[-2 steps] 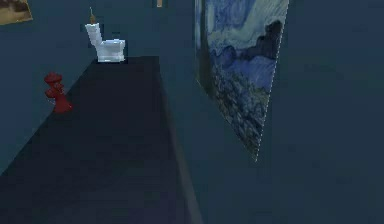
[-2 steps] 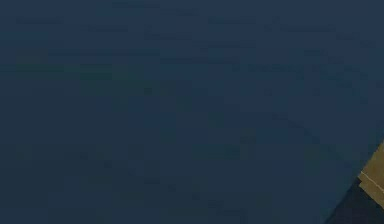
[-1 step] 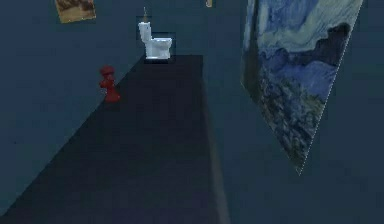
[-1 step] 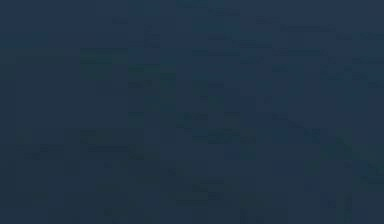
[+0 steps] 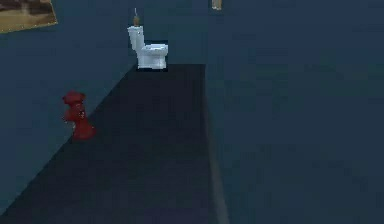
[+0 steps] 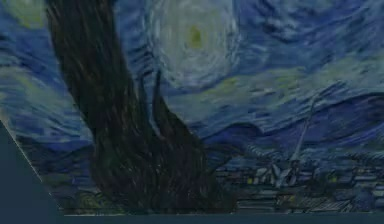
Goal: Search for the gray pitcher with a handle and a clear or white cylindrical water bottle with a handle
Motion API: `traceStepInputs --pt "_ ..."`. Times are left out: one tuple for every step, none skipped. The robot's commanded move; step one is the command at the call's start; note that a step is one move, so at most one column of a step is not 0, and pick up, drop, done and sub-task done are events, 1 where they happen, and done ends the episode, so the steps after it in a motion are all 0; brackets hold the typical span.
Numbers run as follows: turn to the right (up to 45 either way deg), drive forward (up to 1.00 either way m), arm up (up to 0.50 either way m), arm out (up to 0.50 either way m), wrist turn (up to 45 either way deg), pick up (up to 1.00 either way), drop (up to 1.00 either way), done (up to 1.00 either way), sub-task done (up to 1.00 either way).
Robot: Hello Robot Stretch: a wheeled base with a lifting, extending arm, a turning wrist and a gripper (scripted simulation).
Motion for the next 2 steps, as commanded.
traceStepInputs --pt "0.0 1.0 0.0 0.0 0.0 0.0 0.0 0.0 0.0" --pt "0.0 1.0 0.0 0.0 0.0 0.0 0.0 0.0 0.0"
